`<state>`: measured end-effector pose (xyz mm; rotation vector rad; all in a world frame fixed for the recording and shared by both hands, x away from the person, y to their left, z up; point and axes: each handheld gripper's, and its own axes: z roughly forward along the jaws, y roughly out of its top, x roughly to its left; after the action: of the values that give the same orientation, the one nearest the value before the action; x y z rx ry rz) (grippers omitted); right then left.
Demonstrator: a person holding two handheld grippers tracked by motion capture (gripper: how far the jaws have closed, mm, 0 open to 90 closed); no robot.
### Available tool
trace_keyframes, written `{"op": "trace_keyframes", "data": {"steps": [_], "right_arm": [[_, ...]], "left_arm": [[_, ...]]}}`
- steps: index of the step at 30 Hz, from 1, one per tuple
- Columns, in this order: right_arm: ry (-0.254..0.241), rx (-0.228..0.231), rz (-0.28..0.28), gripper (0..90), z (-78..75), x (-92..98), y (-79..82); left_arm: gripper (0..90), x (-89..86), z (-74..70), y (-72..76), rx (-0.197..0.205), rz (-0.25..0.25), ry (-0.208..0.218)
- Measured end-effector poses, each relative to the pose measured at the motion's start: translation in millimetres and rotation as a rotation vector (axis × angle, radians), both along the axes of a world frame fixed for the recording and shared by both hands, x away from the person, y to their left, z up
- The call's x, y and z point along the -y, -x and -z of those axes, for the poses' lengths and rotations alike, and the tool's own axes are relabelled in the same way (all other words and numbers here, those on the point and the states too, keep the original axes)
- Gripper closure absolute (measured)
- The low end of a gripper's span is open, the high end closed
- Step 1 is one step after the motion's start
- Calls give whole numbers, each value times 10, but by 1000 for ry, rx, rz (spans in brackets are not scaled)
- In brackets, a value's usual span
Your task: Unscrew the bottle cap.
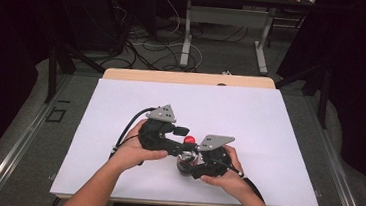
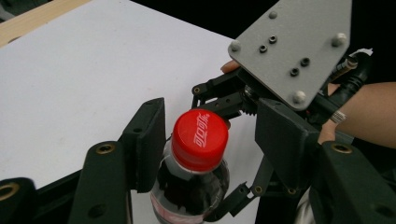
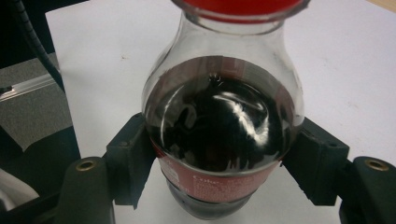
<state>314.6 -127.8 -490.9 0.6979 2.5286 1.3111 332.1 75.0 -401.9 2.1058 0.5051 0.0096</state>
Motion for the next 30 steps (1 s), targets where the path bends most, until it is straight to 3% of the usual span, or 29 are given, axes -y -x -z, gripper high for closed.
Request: {"op": "trace_keyframes", "data": {"steps": [6, 7, 10, 14, 24, 30], "right_arm": [[-5, -5, -10, 304, -6, -17, 24], [-4, -1, -19, 304, -8, -23, 31], [-9, -7, -26, 304, -11, -29, 36], [-15, -9, -34, 304, -14, -25, 32], [-20, -21, -44, 304, -20, -21, 34], [-27, -17, -24, 306, -31, -19, 33]], "left_arm": [[488, 24, 28, -71, -28, 0, 19], [513, 15, 19, -83, -34, 7, 4], [555, 14, 34, -93, -44, 11, 15], [561, 23, 47, -94, -51, 47, -3], [604, 60, 49, -71, -18, 56, -45], [608, 88, 32, -19, 4, 0, -45]]}}
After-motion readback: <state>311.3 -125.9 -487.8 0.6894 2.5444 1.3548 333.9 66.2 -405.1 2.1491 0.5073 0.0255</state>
